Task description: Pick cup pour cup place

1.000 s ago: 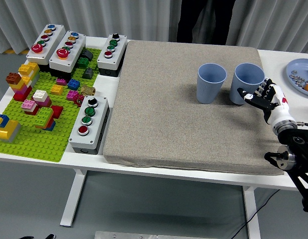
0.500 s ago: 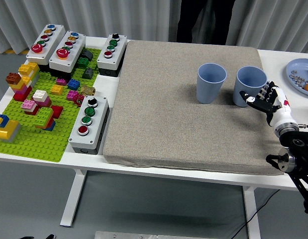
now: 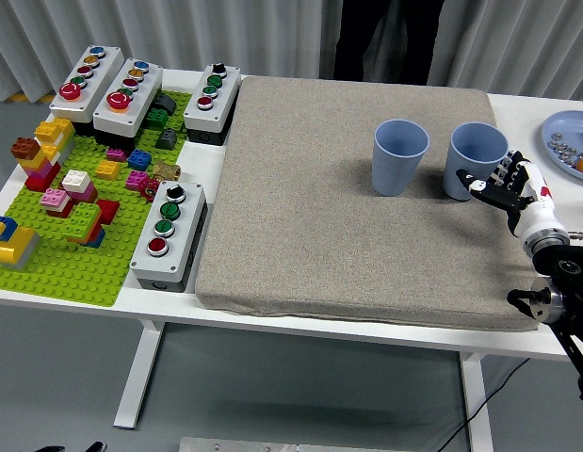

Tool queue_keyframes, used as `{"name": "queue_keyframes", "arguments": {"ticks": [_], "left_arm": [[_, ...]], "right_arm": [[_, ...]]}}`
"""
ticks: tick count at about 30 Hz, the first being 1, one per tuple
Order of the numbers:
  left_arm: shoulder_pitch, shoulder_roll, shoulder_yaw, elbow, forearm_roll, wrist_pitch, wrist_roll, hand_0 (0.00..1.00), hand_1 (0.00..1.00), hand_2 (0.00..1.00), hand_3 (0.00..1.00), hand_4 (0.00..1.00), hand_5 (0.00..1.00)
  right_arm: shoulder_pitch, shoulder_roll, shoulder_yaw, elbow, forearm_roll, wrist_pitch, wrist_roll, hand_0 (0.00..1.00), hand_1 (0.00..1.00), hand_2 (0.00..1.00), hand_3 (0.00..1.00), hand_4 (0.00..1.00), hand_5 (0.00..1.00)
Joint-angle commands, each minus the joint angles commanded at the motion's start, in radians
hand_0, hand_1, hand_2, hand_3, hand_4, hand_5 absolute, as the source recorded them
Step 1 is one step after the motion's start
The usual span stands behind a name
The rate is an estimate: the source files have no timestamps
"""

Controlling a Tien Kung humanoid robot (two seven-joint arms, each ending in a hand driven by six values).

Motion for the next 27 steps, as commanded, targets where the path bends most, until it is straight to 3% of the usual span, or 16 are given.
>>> {"name": "queue_keyframes", "arguments": {"ticks": [19, 20, 25, 26, 27], "left_arm": [[-0.002, 0.0, 0.006, 0.0, -0.003, -0.001, -0.001, 0.779, 0.788, 0.853, 0.734, 0.508, 0.971], [-0.002, 0.0, 0.006, 0.0, -0.003, -0.001, 0.0, 0.778, 0.788, 0.853, 0.733, 0.509, 0.971], [0.0, 0.0, 0.006, 0.0, -0.002, -0.001, 0.0, 0.778, 0.788, 0.853, 0.733, 0.509, 0.971], [0.001, 0.0, 0.005, 0.0, -0.002, -0.001, 0.0, 0.78, 0.788, 0.852, 0.733, 0.509, 0.971], [0.001, 0.0, 0.005, 0.0, -0.001, -0.001, 0.0, 0.78, 0.788, 0.852, 0.733, 0.509, 0.971]], "right_arm": [[-0.004, -0.003, -0.001, -0.012, -0.006, 0.022, -0.018, 0.867, 0.752, 0.663, 0.689, 0.555, 0.002], [-0.004, -0.003, 0.001, -0.011, -0.011, 0.026, -0.024, 0.883, 0.789, 0.75, 0.78, 0.678, 0.057], [-0.006, -0.004, 0.008, -0.011, -0.032, 0.045, -0.049, 0.883, 0.789, 0.75, 0.78, 0.678, 0.057], [-0.007, -0.004, 0.009, -0.011, -0.04, 0.051, -0.055, 0.897, 0.808, 0.801, 0.818, 0.758, 0.111], [-0.007, -0.004, 0.011, -0.011, -0.047, 0.056, -0.059, 0.897, 0.808, 0.801, 0.818, 0.758, 0.111]]}}
